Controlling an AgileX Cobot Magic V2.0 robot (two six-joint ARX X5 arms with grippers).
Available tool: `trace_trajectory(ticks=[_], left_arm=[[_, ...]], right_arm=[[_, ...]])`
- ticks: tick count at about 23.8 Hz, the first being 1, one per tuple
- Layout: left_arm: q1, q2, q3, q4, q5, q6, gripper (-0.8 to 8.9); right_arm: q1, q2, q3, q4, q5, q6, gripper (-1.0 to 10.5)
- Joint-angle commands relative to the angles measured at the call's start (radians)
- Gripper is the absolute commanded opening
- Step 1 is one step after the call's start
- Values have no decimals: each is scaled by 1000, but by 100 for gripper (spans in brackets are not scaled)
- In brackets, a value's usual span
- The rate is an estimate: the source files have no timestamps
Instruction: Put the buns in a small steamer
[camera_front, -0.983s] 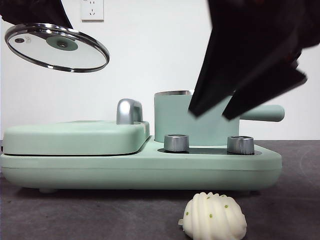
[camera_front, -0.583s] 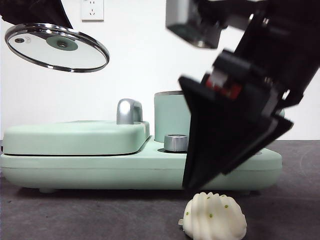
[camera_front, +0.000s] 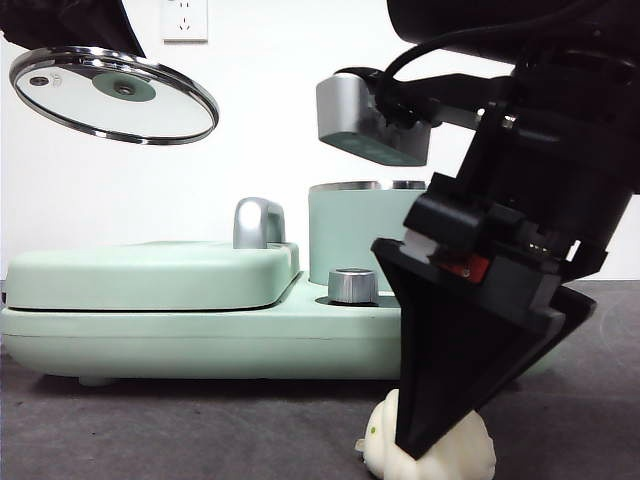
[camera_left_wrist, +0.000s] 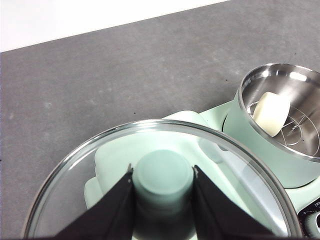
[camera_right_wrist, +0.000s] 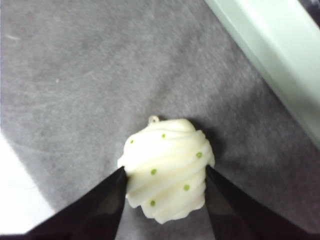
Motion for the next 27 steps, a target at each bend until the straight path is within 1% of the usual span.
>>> trace_trajectory(ticks=[1, 2, 4, 6, 7, 9, 11, 13, 16, 20, 24, 27], left_arm=[[-1, 4, 16, 23, 2, 6, 14], [-1, 4, 16, 22, 2, 6, 14], [-1, 4, 16, 20, 2, 6, 14], [-1, 4, 16, 19, 2, 6, 14], [-1, 4, 16, 19, 2, 7, 14], [-1, 4, 16, 19, 2, 6, 14], [-1, 4, 16, 19, 2, 7, 14], [-1, 4, 16, 20, 2, 7, 14], [-1, 4, 16, 19, 2, 6, 14], [-1, 4, 16, 19, 2, 6, 14], [-1, 4, 16, 18, 2, 3, 14], [-1, 4, 16, 12, 2, 4, 14]], right_arm=[[10, -10, 20, -46, -3, 47, 221], [10, -26, 38, -87, -3, 50, 221], [5, -71, 110, -223, -3, 53, 221], [-8, -106, 221, -404, -3, 54, 221], [-23, -116, 299, -516, -3, 54, 221], [-61, -116, 443, -689, -3, 50, 221], [-112, -112, 572, -774, -3, 29, 221], [-174, -95, 681, -799, 0, -3, 221], [-251, -44, 780, -779, 0, -64, 221], [-333, 53, 866, -705, 0, -128, 221], [-397, 171, 930, -634, -3, -163, 221], [-425, 255, 956, -589, -4, -188, 222]])
